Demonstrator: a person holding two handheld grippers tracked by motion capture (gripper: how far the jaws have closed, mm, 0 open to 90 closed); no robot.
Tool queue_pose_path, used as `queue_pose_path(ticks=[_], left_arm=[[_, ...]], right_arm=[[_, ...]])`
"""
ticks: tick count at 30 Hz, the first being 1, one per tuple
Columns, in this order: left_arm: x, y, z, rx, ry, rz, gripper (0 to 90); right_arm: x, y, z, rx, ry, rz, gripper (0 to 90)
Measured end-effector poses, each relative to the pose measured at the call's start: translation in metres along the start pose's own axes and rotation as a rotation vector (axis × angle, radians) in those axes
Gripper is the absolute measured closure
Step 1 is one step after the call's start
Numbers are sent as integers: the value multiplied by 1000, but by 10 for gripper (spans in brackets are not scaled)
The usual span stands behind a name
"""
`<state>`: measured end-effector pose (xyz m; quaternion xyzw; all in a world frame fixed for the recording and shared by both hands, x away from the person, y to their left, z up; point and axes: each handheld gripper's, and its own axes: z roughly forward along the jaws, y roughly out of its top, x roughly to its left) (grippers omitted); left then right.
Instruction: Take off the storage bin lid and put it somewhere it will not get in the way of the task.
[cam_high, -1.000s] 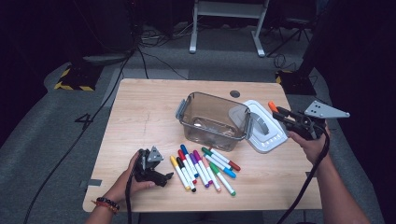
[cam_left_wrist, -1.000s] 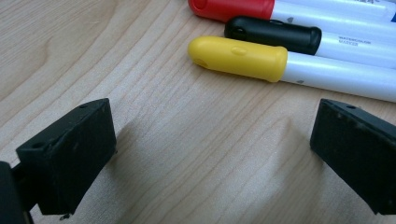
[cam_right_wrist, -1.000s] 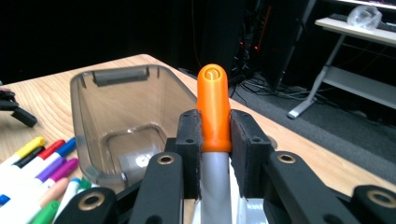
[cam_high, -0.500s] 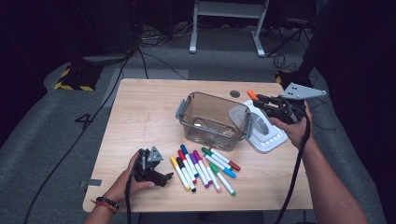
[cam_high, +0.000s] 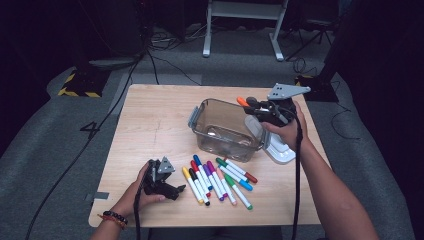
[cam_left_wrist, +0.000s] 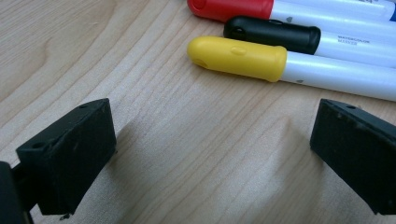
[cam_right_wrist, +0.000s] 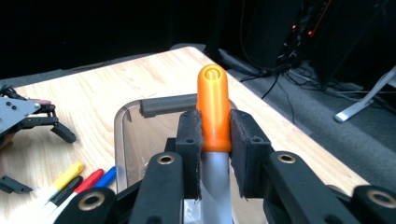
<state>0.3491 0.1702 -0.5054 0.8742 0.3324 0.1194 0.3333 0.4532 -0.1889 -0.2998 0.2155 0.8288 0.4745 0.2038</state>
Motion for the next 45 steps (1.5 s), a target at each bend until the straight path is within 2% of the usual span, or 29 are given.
queue_pose_path(ticks=[3, 7, 8, 9, 10, 11, 14, 15, 16, 19, 22, 23, 28, 39, 44, 45], left_arm=[[0, -1, 0, -3, -4, 2, 6], [1, -1, -1, -6, -7, 6, 12], [1, -2, -2, -2, -13, 8, 17], [1, -2, -2, -2, -13, 8, 19], [1, -2, -2, -6, -14, 10, 22], [1, -2, -2, -8, -14, 10, 22], [2, -3, -2, -8, -16, 11, 23], [2, -3, -2, -8, -16, 12, 23], [2, -3, -2, -8, -16, 13, 23], [1, -3, -2, -8, -14, 11, 24], [1, -3, -3, -10, -13, 11, 25], [1, -3, -3, -9, -13, 11, 25], [1, -3, -3, -8, -14, 12, 24], [1, -3, -3, -7, -11, 12, 24], [1, -3, -3, -8, -13, 10, 23], [1, -3, -3, -7, -12, 13, 23]], right_arm=[[4, 1, 15, 34, 22, 2, 747], [6, 0, 24, 68, 36, 0, 747], [7, -3, 32, 100, 55, 13, 747], [7, -3, 32, 100, 55, 13, 747], [8, -5, 41, 143, 75, 17, 747], [8, -5, 41, 143, 75, 17, 747], [13, -9, 57, 209, 99, -2, 747], [13, -9, 57, 209, 99, -2, 747], [15, -11, 64, 241, 116, -10, 747], [17, -12, 70, 269, 123, -19, 747], [18, -15, 78, 317, 143, -6, 747], [18, -17, 83, 346, 162, 13, 747], [16, -23, 93, 406, 159, 39, 747], [16, -33, 105, 497, 170, 41, 747], [21, -33, 110, 532, 176, 12, 746], [22, -34, 112, 554, 183, 1, 746]])
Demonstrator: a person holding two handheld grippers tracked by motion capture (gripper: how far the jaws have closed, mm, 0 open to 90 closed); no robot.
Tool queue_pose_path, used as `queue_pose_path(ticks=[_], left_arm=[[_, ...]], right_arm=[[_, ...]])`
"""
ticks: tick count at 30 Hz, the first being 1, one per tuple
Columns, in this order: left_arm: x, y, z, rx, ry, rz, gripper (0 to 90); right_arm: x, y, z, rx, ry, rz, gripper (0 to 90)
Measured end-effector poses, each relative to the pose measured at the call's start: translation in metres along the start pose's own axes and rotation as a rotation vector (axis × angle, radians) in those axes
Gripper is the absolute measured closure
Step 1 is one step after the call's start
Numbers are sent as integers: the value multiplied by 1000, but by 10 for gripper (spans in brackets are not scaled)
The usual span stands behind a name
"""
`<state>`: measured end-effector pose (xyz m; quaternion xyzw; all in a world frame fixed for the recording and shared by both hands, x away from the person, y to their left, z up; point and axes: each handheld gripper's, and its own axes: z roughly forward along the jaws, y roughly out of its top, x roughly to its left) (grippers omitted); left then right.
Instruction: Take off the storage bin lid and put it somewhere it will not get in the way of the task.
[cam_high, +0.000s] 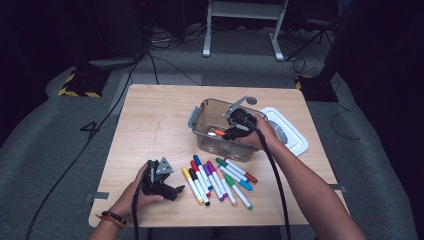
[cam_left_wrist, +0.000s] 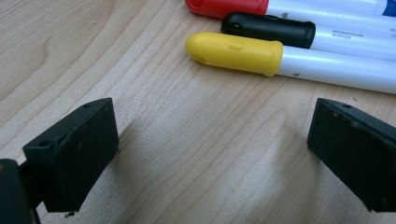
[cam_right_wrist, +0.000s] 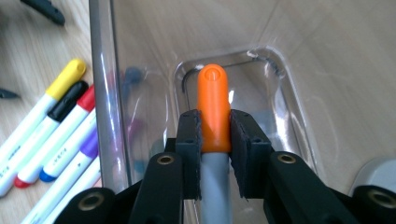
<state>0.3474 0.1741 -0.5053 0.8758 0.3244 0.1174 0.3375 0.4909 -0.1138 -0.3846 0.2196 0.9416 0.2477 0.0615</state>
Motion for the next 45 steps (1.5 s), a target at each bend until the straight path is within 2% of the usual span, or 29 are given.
queue_pose_path(ticks=[6, 10, 14, 16, 19, 24, 25, 26, 29, 33, 35, 38, 42, 45], left_arm=[[0, 0, 0, 0, 0, 0, 23], [0, 0, 0, -1, -2, -2, 23], [0, 0, 0, 0, -2, 2, 23], [0, 0, 0, -1, -3, 0, 23], [0, 0, 0, -1, -3, 0, 23], [0, 0, 0, -1, -3, 0, 23], [0, 0, 0, 0, -3, 3, 23], [0, 0, 0, -1, -5, 2, 23], [1, 0, 0, 0, -6, 4, 23], [1, 0, 0, 0, -5, 7, 23], [0, 0, 0, -1, -6, 4, 24], [0, 0, 0, -1, -6, 3, 24], [1, 0, 0, 0, -5, 6, 24], [0, 0, 0, -1, -5, 3, 24]], right_arm=[[2, 2, 4, 40, 8, -14, 744], [4, 4, 7, 70, -5, -27, 740], [4, 6, 8, 73, -23, -32, 698], [3, 6, 7, 68, -33, -18, 660], [2, 5, 6, 55, -38, -8, 648], [0, 1, -4, 6, -50, 3, 592], [-1, -1, -10, -29, -57, 9, 564], [-1, -1, -10, -29, -57, 9, 564], [-2, -3, -19, -80, -66, 5, 540], [-3, -9, -31, -150, -73, 6, 467], [-2, -13, -38, -175, -91, 1, 423], [4, -25, -53, -223, -117, -24, 361], [10, -36, -67, -267, -134, -34, 340], [20, -58, -87, -323, -155, -51, 319]])
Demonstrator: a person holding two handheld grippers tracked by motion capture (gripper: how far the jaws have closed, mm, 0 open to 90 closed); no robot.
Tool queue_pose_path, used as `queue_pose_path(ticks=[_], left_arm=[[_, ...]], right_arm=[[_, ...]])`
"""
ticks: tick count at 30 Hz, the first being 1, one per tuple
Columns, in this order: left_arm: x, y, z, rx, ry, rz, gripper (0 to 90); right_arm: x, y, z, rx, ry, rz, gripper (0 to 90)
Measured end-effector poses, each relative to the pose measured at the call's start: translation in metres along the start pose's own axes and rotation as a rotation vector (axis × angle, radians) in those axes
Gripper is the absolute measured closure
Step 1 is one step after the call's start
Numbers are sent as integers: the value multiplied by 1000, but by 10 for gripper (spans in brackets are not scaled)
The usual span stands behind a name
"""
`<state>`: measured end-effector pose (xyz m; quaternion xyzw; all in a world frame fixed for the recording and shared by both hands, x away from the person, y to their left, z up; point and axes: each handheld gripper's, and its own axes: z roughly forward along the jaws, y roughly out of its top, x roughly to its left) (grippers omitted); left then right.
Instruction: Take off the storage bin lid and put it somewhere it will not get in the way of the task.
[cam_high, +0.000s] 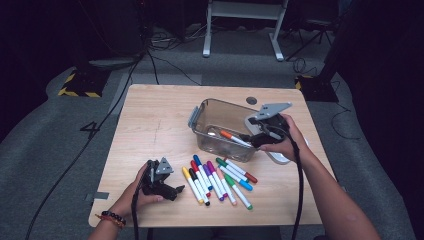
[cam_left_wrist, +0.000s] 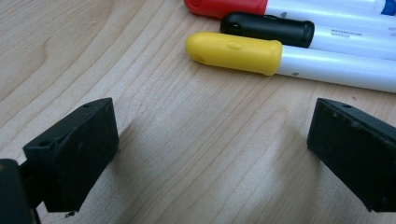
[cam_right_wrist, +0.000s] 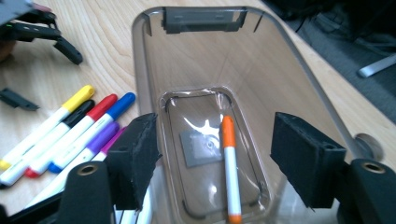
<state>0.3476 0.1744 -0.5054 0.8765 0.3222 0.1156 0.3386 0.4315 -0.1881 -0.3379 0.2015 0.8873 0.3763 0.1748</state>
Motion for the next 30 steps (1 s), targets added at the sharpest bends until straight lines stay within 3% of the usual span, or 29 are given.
queue_pose_path(ticks=[3, 11, 14, 22, 24, 30], left_arm=[[0, 0, 0, 0, 1, -1, 24], [0, 0, 0, 1, 3, 1, 23], [0, 0, 0, 1, 3, 0, 23], [0, 0, 0, 0, 3, -3, 23], [0, 0, 0, 0, 3, -3, 23], [0, 0, 0, 0, 3, -4, 23]], right_arm=[[4, -12, -13, -22, -18, 0, 318], [12, -66, -47, -37, -108, 30, 328], [17, -90, -54, -59, -111, 55, 338], [29, -128, -47, -60, -92, 77, 359], [32, -142, -35, -44, -68, 94, 374], [33, -154, -14, -27, -31, 112, 415]])
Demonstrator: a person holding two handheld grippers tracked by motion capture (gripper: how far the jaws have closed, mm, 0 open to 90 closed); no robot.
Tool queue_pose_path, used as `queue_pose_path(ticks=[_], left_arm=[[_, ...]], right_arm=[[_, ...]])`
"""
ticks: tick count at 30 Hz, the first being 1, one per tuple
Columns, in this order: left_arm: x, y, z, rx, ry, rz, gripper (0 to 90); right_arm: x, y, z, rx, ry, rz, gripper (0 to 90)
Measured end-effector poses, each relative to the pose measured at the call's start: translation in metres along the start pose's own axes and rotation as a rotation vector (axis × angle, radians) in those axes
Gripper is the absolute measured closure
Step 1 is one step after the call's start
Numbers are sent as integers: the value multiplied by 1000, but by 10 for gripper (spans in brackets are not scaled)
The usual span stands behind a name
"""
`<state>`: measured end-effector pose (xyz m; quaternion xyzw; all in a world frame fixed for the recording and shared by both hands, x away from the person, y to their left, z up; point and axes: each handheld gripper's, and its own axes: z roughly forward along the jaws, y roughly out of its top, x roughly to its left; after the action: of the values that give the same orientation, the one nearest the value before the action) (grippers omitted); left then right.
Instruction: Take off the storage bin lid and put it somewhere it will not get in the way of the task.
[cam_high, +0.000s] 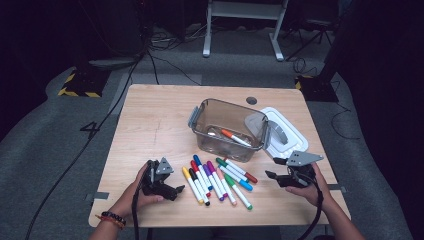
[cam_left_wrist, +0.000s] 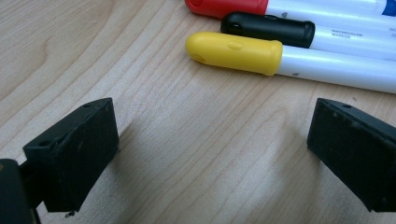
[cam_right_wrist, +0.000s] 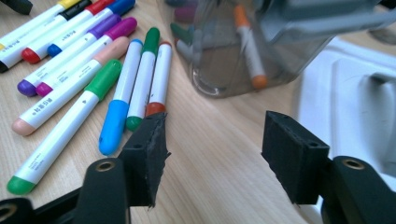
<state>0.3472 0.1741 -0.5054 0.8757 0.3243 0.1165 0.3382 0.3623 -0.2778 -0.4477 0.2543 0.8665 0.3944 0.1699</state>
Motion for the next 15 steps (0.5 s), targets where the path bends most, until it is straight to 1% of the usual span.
queue_pose_path(ticks=[1, 2, 3, 5, 8, 9, 11, 12, 15], left_arm=[[0, 0, 0, 0, 0, 0, 23], [0, 0, 0, 0, 0, 0, 23], [0, 0, 0, 0, 0, 0, 23], [0, 0, 0, 0, 0, 0, 24], [0, 0, 0, 0, 1, -2, 24], [0, 0, 0, 0, 2, -2, 24], [0, 0, 0, 0, 2, -2, 24], [0, 0, 0, 0, 2, -2, 24], [0, 0, 0, 0, 2, 0, 23]], right_arm=[[1, -2, 5, 8, 10, -1, 422], [3, -3, 14, 23, 26, -13, 437], [3, -3, 14, 23, 26, -13, 437], [6, -2, 21, 33, 48, -22, 459], [8, 2, 31, 37, 101, -24, 535], [11, 5, 36, 45, 118, -43, 557], [12, 6, 39, 51, 125, -49, 560], [13, 7, 42, 55, 136, -53, 559], [14, 9, 53, 86, 140, -60, 565]])
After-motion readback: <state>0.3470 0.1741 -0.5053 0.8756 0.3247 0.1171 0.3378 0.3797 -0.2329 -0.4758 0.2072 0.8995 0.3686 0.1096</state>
